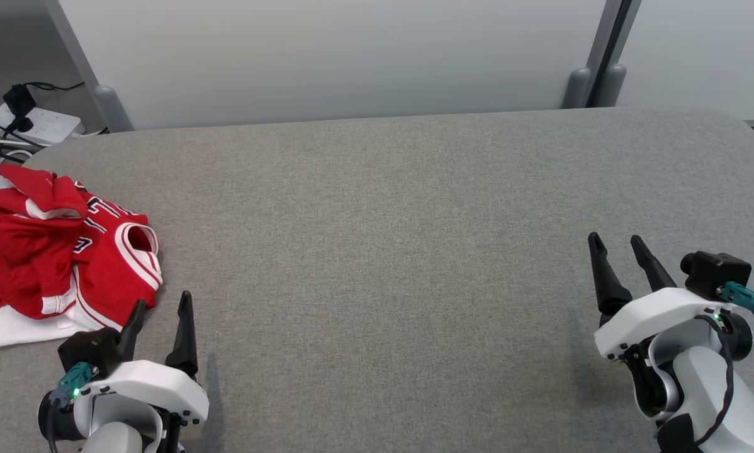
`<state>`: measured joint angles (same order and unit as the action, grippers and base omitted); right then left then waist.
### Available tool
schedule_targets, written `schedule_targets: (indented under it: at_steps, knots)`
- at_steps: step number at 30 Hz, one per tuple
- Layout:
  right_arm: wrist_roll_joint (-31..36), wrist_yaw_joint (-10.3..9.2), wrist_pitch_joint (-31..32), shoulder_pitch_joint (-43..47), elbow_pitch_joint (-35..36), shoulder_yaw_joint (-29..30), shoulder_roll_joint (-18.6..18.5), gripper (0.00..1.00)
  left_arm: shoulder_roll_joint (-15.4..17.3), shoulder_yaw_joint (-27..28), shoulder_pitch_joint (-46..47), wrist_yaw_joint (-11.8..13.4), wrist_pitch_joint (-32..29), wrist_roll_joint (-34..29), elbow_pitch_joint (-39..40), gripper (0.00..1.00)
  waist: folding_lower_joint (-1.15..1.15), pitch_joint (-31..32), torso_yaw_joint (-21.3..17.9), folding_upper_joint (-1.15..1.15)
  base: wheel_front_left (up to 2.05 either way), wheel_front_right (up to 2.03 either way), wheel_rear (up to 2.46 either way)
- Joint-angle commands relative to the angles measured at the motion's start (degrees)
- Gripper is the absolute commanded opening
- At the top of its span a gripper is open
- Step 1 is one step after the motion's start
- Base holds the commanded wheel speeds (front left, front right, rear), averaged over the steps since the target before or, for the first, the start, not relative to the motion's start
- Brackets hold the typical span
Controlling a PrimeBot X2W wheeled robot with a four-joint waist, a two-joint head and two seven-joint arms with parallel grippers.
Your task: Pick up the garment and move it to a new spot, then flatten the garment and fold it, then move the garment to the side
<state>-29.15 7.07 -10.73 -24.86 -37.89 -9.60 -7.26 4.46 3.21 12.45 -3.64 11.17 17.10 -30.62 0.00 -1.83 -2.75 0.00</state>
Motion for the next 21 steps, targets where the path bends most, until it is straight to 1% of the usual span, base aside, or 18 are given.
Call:
schedule_targets:
  at_steps: [1, 9, 12, 13, 14, 18, 21]
  knots:
    - [2.2, 0.38, -1.2, -2.3, 1.2, -1.1, -0.3, 1.0, 1.0, 1.7, 3.7, 0.6, 0.8, -2.1, 0.9, 1.0, 0.0, 0.0, 0.0, 0.0, 0.0, 0.0, 0.0]
    - [7.4, 0.4, -2.6, -2.7, 1.4, -0.9, -0.8, 1.0, 0.5, 2.1, 3.7, 1.5, 2.1, -7.8, 1.5, 1.0, 0.0, -0.1, -0.1, 0.0, 0.0, 0.0, 0.0]
    - [10.6, 0.4, -3.2, -2.6, 2.7, -0.1, -1.0, 1.0, 0.4, 2.5, 3.7, 2.1, 2.8, -10.8, 2.0, 1.0, 0.0, 0.0, -0.3, 0.0, 0.0, 0.0, 0.0]
    - [10.6, 0.4, -3.2, -2.6, 2.7, -0.1, -1.0, 1.0, 0.4, 2.5, 3.7, 2.1, 2.8, -10.8, 2.0, 1.0, 0.0, 0.0, -0.3, 0.0, 0.0, 0.0, 0.0]
    - [12.2, 0.41, -3.6, -2.5, 3.3, 0.1, -1.0, 1.0, 0.5, 2.7, 3.7, 2.3, 3.1, -12.3, 2.1, 1.0, 0.0, 0.1, -0.4, 0.0, 0.0, 0.0, 0.0]
    - [14.9, 0.42, -4.2, -2.3, 4.6, 0.0, -1.2, 1.0, 0.5, 2.7, 3.5, 2.5, 3.8, -15.4, 2.5, 1.0, 0.0, 0.1, -0.5, 0.0, 0.0, 0.0, 0.0]
    - [15.1, 0.42, -4.3, -1.8, 5.5, 0.0, -1.2, 1.0, 0.4, 3.0, 3.3, 2.6, 3.8, -15.4, 3.6, 1.0, 0.0, -0.1, -0.4, 0.0, 0.0, 0.0, 0.0]
